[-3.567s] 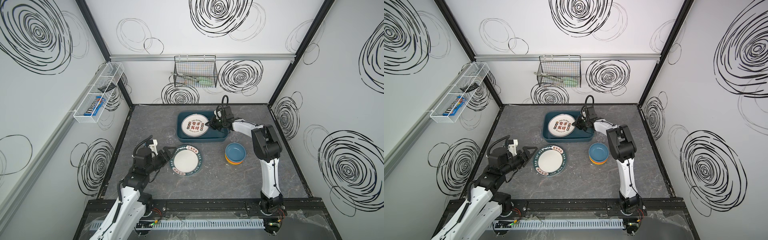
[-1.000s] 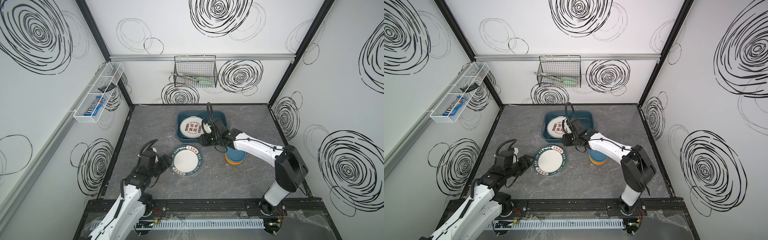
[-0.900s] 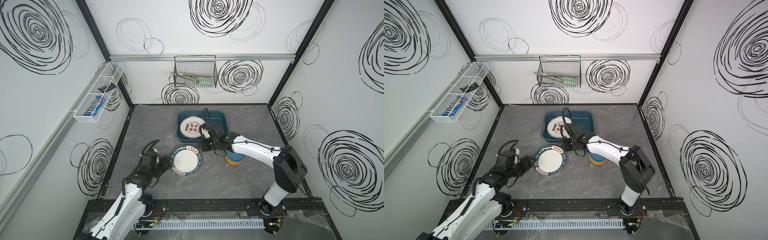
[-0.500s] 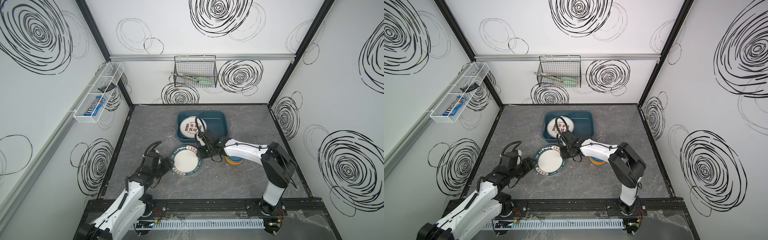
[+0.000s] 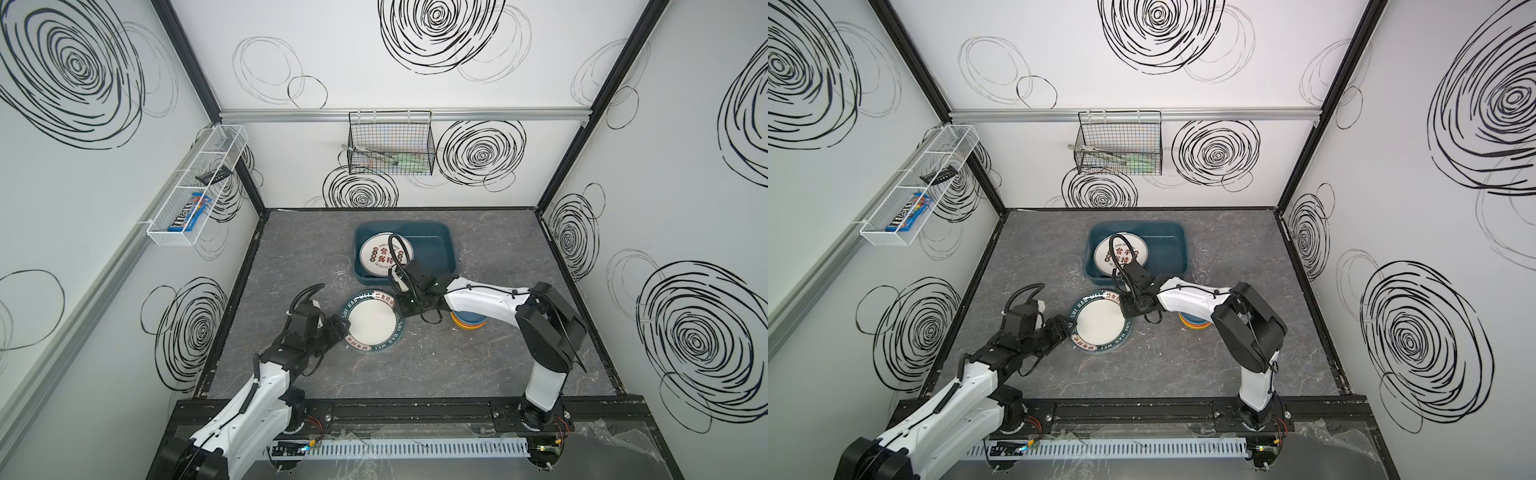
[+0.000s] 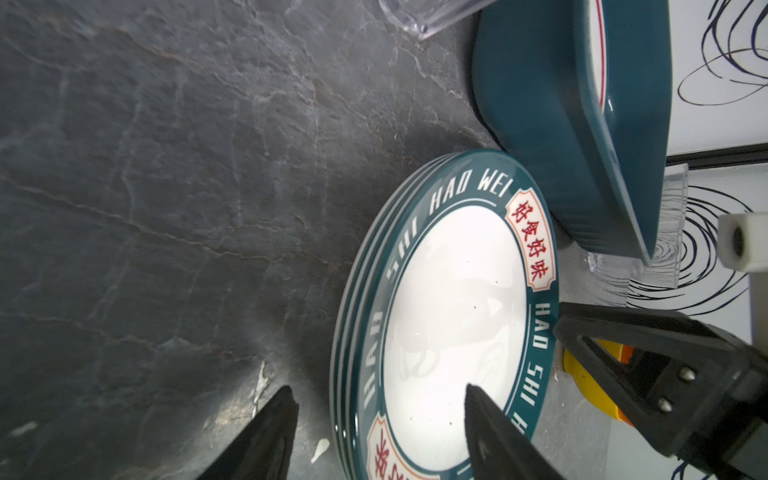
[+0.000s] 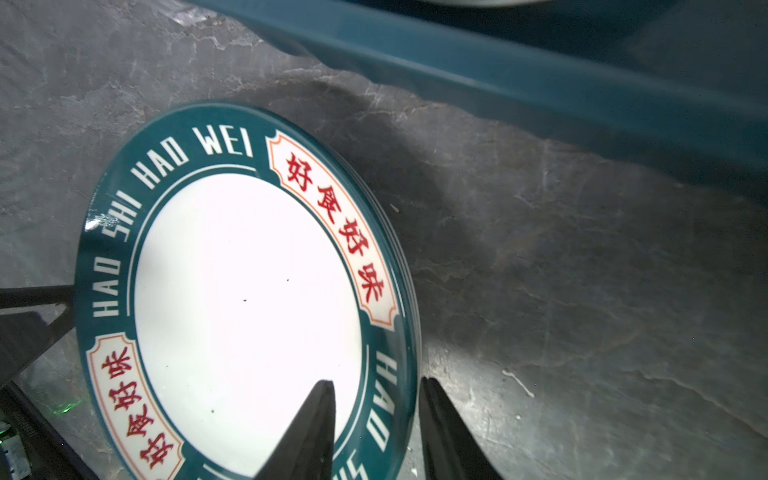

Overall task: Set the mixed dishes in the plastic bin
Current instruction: 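Open the right gripper and move it back to the 'HAO SHI HAO WEI' plate stack, then close the right gripper on the top plates' rim and tilt them up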

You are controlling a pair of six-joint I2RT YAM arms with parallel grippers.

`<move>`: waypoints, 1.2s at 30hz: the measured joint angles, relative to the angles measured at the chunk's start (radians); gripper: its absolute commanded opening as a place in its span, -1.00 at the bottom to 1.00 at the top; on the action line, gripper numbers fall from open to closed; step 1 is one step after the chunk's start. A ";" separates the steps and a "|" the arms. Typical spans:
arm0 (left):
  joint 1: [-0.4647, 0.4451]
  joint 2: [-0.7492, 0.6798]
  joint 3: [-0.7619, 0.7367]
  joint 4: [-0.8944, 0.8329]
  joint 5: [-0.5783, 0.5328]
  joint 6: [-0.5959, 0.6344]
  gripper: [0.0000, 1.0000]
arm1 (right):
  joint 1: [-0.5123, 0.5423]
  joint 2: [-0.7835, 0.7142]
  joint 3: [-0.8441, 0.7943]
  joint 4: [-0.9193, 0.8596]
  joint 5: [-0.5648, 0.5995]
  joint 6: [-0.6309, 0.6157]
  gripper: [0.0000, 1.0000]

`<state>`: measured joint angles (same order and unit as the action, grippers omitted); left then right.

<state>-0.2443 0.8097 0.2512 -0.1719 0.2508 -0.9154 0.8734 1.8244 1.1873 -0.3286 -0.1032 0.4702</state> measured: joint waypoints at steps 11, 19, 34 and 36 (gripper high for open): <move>0.000 0.023 -0.011 0.026 0.005 0.000 0.30 | 0.000 0.025 0.029 -0.006 0.004 -0.001 -0.33; 0.000 0.027 -0.017 0.043 0.011 0.000 0.25 | 0.000 0.033 0.030 -0.006 0.003 -0.003 -0.46; 0.000 0.024 -0.021 0.048 0.013 0.000 0.16 | 0.000 0.054 0.039 -0.005 -0.022 -0.008 -0.65; 0.000 0.022 -0.024 0.047 0.013 -0.001 0.15 | 0.000 0.055 0.039 -0.005 -0.025 -0.009 -0.68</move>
<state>-0.2440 0.8318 0.2276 -0.1246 0.2638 -0.9161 0.8734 1.8793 1.2263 -0.3336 -0.1284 0.4614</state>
